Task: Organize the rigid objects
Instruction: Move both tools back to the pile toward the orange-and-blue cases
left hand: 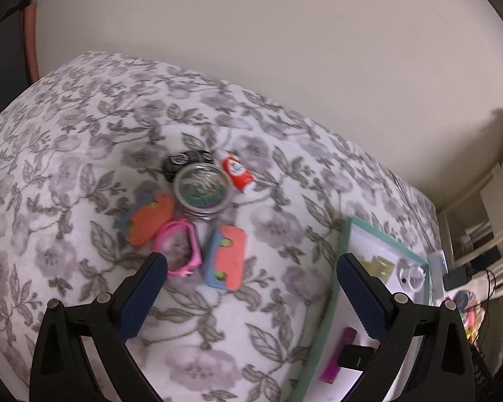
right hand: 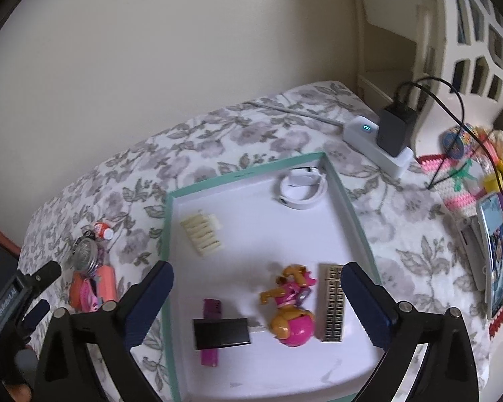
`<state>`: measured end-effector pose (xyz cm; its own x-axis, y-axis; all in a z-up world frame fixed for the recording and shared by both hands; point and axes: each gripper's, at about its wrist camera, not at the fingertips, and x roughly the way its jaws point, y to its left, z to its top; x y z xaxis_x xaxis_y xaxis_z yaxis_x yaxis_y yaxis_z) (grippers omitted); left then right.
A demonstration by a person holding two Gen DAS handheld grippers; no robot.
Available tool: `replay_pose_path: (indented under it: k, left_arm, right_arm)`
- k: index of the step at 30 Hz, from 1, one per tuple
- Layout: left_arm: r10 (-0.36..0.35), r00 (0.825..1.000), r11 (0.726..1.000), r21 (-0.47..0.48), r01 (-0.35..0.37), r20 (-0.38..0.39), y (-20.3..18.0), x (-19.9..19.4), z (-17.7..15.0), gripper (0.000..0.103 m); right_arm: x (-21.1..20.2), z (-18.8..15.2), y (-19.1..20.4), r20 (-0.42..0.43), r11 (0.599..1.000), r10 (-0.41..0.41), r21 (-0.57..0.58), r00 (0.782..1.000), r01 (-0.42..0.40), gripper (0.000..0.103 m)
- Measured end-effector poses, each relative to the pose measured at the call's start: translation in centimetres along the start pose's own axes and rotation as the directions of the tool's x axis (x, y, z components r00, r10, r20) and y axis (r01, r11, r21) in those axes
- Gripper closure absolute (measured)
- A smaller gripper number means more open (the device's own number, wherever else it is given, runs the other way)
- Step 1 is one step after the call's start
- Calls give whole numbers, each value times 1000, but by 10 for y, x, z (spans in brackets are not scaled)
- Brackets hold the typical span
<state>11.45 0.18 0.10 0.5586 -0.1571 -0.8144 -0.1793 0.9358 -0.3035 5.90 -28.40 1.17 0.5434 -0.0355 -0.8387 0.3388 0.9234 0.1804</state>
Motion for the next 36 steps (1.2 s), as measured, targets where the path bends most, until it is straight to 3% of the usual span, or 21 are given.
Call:
replay_pose_path:
  k: [6, 11, 14, 19, 27, 36]
  left_arm:
    - [11, 1000, 998, -54, -10, 5, 40, -8, 16, 2]
    - [76, 997, 997, -29, -77, -26, 78, -3, 24, 2]
    - [55, 997, 997, -51, -58, -54, 99, 1, 30, 2]
    - [78, 995, 997, 7, -78, -66, 116, 5, 41, 2]
    - [63, 991, 998, 33, -59, -116, 139, 34, 50, 2]
    - [25, 982, 999, 30, -20, -188, 149, 79, 49, 4]
  right_arm:
    - [-9, -2, 32, 17, 995, 73, -62, 997, -72, 1]
    - [-15, -5, 70, 26, 980, 129, -157, 991, -124, 1]
    - [-12, -7, 94, 15, 970, 158, -190, 987, -152, 1]
    - [-1, -14, 134, -27, 949, 194, -248, 981, -194, 2]
    - [34, -25, 187, -116, 919, 207, -316, 971, -234, 2]
    - [94, -42, 220, -206, 901, 152, -374, 967, -221, 8]
